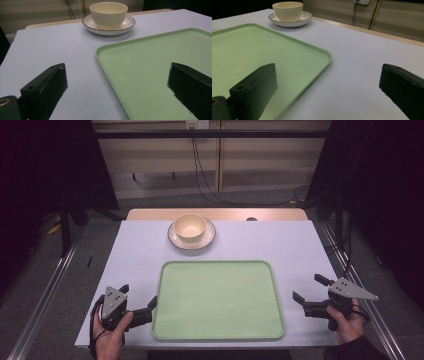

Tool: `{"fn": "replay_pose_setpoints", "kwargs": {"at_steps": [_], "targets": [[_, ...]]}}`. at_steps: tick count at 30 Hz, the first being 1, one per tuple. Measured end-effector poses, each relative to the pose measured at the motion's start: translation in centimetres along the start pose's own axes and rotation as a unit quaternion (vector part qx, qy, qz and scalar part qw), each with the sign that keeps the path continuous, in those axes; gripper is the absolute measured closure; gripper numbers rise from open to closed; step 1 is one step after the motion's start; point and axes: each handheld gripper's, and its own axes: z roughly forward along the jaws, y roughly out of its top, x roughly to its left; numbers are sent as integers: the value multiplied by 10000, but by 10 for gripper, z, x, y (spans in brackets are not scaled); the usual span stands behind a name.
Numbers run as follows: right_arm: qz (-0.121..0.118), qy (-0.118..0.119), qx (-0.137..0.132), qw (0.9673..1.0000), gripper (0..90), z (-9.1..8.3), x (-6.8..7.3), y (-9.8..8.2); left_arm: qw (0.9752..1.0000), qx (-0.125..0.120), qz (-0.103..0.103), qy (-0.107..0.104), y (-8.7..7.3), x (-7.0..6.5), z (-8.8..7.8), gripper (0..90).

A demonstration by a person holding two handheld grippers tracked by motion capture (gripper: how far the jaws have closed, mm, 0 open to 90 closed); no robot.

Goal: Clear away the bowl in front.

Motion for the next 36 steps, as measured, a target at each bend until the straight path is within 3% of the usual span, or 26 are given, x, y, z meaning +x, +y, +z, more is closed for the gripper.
{"fn": "replay_pose_setpoints", "kwargs": {"at_steps": [2, 6, 12, 15, 25, 26, 29, 36], "targets": [[-95, 80, -47, 9999, 14, -1, -1, 1, 9998, -39, 157, 69, 1, -2, 0, 26], [-82, 146, -82, 9998, 13, -3, -1, 0, 9997, -104, 223, 11, 3, -5, 0, 19], [-68, 154, -104, 9998, 13, -4, 0, 0, 9998, -87, 152, 24, 3, -2, -1, 23], [-55, 149, -115, 9998, 12, -4, 0, 1, 9998, -113, 101, -95, 4, -2, 2, 29], [-43, 154, -116, 9998, 12, -4, 0, 0, 9997, -98, 153, -191, 12, -4, 13, 32], [-37, 171, -118, 9998, 12, -4, 0, 0, 9998, -174, 71, -81, 15, -4, 12, 38], [-48, 140, -150, 9998, 12, -4, 0, 0, 9997, -186, -4, -129, 19, -3, 13, 37], [-28, 176, -114, 9998, 13, -4, 0, 0, 9989, -190, 352, -247, 26, -9, 23, 32]]}}
